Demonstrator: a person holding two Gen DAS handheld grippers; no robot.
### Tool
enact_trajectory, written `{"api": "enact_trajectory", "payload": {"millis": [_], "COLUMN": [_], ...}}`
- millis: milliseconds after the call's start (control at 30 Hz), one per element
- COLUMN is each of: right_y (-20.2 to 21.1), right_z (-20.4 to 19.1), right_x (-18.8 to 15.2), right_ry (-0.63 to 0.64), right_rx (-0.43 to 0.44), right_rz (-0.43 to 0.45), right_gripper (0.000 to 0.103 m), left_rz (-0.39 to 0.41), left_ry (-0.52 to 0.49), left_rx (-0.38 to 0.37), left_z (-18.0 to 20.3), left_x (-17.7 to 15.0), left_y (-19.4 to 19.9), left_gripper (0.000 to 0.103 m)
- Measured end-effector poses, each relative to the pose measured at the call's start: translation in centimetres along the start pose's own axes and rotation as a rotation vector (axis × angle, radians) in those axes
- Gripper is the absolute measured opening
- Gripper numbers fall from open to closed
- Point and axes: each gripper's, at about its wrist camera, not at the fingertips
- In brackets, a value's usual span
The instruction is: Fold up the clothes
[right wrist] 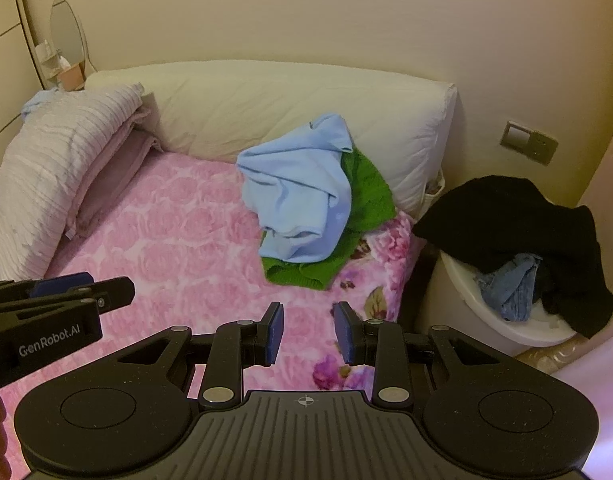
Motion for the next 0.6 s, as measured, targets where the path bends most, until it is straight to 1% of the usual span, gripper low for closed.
{"api": "enact_trajectory", "payload": {"millis": [400,600], "right_y": [-0.8,-1.5], "right_z": [-1.0,-0.8], "right_x": [-0.3,0.3], "right_ry": [0.009,0.016], "right_rx": [-0.033,-0.030], "right_rz": [0.003,-0.006], "right_gripper": [0.032,0.032], "left_rz": [-0.006,-0.017], "left_ry": [0.023,0.049], "left_rx": [-0.024,-0.038], "left_z": [-2.2,-3.3], "left_x": [-0.4,-0.2], "left_y": [-1.0,-1.4], "left_gripper": [0.033,0.033]}}
Point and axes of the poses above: each gripper's, at about its wrist camera, not at the fingertips, and y roughly against the way its jaws point, z to its right, x to its top, and after that the axes turned 2 degrees about z, right-handed
